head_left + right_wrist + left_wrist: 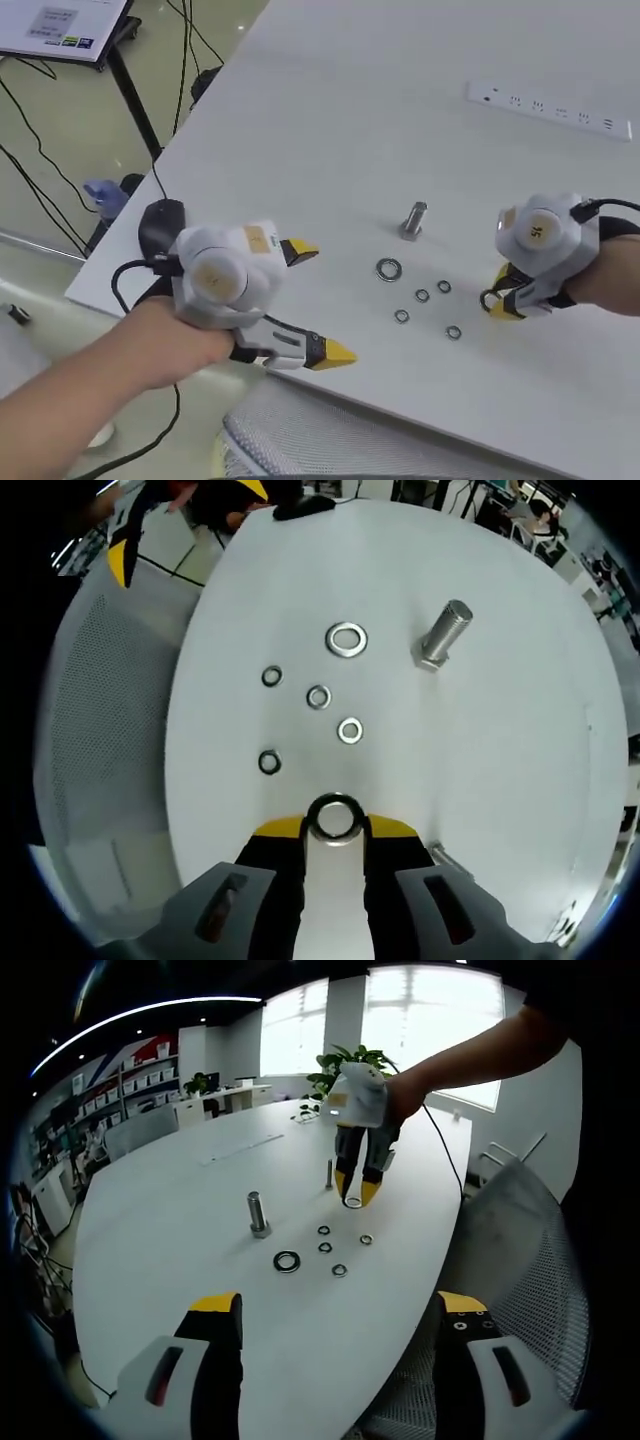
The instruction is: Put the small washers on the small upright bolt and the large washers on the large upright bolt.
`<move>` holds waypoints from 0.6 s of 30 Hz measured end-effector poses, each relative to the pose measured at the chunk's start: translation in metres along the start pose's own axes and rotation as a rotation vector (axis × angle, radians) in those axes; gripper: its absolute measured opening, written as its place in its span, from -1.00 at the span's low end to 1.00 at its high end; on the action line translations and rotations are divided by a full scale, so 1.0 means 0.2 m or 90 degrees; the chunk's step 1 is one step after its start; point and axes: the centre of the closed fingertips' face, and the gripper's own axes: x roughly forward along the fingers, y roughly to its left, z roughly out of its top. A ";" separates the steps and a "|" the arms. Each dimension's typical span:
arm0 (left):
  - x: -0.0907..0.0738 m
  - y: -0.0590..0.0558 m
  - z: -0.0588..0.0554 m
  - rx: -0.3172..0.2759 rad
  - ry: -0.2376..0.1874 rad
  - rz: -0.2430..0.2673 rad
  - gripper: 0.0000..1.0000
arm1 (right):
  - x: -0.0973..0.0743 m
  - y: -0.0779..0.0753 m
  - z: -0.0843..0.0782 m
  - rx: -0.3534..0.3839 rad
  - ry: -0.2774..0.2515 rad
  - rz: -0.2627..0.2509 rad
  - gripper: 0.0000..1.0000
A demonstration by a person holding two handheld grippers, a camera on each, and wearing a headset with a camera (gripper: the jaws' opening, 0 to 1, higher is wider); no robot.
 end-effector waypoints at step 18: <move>-0.03 0.01 -0.01 -0.002 0.002 0.002 0.54 | -0.20 -0.11 0.13 0.005 -0.007 -0.021 -0.58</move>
